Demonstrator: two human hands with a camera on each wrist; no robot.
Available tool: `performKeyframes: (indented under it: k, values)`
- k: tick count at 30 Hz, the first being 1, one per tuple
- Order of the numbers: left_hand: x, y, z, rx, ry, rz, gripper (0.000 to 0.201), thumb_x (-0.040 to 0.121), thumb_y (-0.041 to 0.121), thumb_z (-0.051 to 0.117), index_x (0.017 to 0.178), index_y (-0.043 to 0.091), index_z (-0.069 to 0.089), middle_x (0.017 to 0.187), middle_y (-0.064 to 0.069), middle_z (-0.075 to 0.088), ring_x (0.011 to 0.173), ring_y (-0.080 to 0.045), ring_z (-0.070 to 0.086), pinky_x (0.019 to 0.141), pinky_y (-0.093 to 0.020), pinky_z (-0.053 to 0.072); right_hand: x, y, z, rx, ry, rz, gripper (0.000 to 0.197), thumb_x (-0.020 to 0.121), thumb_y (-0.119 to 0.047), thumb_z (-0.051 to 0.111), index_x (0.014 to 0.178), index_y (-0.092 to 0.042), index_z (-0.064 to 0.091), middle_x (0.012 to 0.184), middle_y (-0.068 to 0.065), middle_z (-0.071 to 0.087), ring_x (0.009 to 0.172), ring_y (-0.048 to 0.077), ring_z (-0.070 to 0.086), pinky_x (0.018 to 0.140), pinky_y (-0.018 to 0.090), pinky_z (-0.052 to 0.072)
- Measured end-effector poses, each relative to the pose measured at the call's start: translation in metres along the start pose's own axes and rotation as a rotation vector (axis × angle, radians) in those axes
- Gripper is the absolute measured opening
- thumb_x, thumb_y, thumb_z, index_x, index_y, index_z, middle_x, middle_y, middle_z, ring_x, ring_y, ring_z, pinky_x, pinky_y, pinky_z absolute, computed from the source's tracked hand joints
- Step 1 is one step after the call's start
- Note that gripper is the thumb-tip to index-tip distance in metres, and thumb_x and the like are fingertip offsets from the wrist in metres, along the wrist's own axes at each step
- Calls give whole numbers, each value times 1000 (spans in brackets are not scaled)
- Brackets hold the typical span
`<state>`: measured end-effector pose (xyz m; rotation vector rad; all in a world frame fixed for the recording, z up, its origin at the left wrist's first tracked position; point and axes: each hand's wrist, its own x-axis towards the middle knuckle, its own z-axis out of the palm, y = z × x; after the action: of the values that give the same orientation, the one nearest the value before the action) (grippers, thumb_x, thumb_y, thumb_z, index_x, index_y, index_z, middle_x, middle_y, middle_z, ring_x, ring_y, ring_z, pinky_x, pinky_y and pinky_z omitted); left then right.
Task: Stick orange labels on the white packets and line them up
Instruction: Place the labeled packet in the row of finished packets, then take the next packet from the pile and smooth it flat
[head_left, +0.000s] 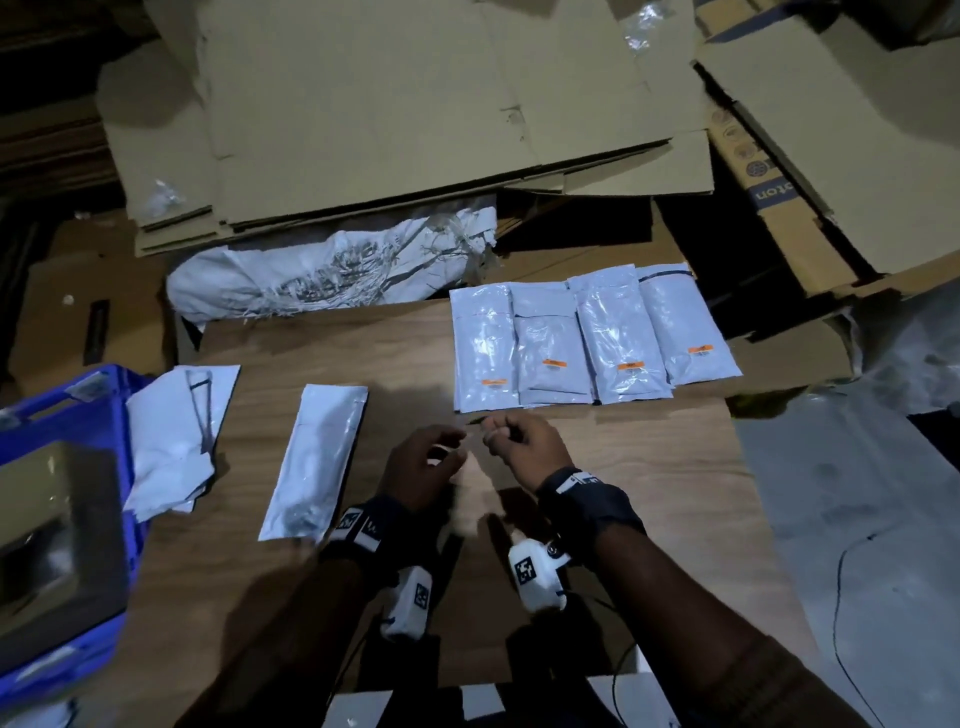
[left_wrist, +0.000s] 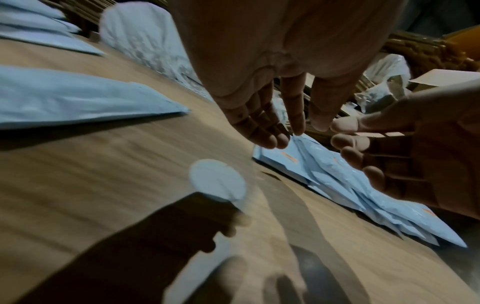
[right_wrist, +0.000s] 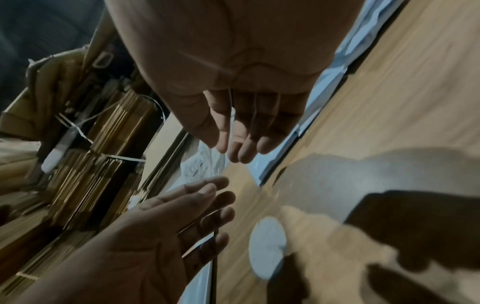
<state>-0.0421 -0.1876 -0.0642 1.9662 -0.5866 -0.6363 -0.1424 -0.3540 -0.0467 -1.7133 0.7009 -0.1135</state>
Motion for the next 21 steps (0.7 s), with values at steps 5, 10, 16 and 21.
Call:
performKeyframes:
  k: [5,10,16,21]
  values:
    - [-47,-36,-57,-9,142,-94,25,80,34,69,104,27,69,105,0,70,92,-9,68,69,-16,57,-22,-13,52,-64,-141,25,15,79,-24,67,78,-39,72,103,-5,77,96,19,71,86,35,57]
    - [-67,-95,-127,194,276,-86,36,86,30,74,121,21,68,125,-3,63,113,-19,63,90,-21,54,-26,-17,116,-163,-270,40,33,85,-19,63,71,-50,66,105,1,73,94,21,70,85,38,59]
    - [-78,-128,-172,323,255,-158,55,81,44,58,119,4,66,118,-17,63,115,-33,57,92,-34,39,-29,-17,202,-166,-313,106,24,94,-19,69,117,-13,68,107,5,71,89,23,65,77,24,45]
    - [-72,-159,-180,292,15,-193,48,89,35,68,126,5,64,121,-18,64,115,-34,60,86,-29,40,-27,-16,247,-188,-251,128,60,93,-21,72,149,-19,51,134,3,58,117,18,58,96,26,44]
